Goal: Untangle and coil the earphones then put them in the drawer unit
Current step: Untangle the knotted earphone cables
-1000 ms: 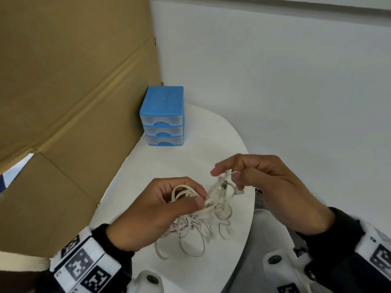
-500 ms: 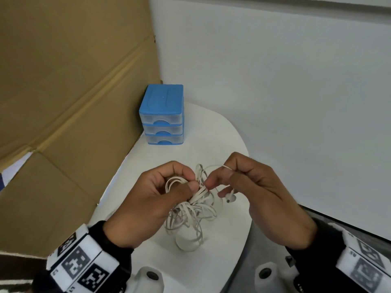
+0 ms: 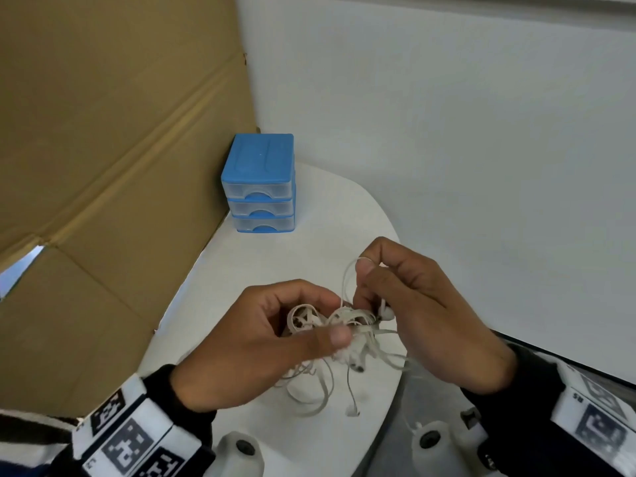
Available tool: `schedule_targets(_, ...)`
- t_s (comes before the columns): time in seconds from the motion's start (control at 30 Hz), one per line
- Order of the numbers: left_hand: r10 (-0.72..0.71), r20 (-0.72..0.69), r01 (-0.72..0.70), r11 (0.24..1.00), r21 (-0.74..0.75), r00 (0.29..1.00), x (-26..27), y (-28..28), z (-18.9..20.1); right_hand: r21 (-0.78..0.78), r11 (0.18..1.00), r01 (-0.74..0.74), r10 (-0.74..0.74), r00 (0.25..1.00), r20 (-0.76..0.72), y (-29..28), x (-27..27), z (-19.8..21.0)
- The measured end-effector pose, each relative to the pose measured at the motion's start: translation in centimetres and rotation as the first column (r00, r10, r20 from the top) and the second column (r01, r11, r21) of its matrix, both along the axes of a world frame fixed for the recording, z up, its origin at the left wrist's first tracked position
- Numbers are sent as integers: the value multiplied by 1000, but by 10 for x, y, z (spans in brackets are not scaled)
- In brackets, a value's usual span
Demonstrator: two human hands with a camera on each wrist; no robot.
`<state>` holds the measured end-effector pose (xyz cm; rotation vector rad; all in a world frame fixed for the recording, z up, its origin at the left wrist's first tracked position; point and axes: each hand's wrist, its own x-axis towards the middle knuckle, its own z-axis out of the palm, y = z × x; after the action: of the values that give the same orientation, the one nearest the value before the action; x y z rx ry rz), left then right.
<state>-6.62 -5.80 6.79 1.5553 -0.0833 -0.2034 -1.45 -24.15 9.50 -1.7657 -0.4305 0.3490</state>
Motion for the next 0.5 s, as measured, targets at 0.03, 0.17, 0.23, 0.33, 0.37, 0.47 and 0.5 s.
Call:
schedule_targets(0.03, -16, 1, 16, 1000, 23, 1000, -1, 0, 0, -3, 1000, 8, -8, 1000, -16, 0, 0, 1)
schedule_targets(0.17, -61, -11, 62, 996, 58, 998, -2, 1, 3, 5, 1000, 22, -22, 997, -68, 1, 0, -1)
schedule_targets(0.23, -53, -30, 54, 997, 58, 998, -1, 3, 5, 9, 1000, 25, -25, 996, -84, 2, 0, -2)
schedule_targets(0.33, -58, -52, 61, 996, 62, 997, 1, 6, 5, 10, 1000, 19, -18, 995, -99, 2, 1, -2)
schedule_targets(0.37, -65, -70, 70, 995, 69, 995, 1, 6, 4, 12, 1000, 21, -19, 994, -108, 1, 1, -1)
schedule_targets(0.47, -70, -116, 74, 997, 32, 991, 1, 5, 5, 30, 999, 27, -22, 988, -156, -1, 3, 1)
schedule_targets(0.5, -81, -117, 84, 996, 21, 990, 0, 5, 5, 36, 999, 25, -19, 986, -168, -1, 3, 2)
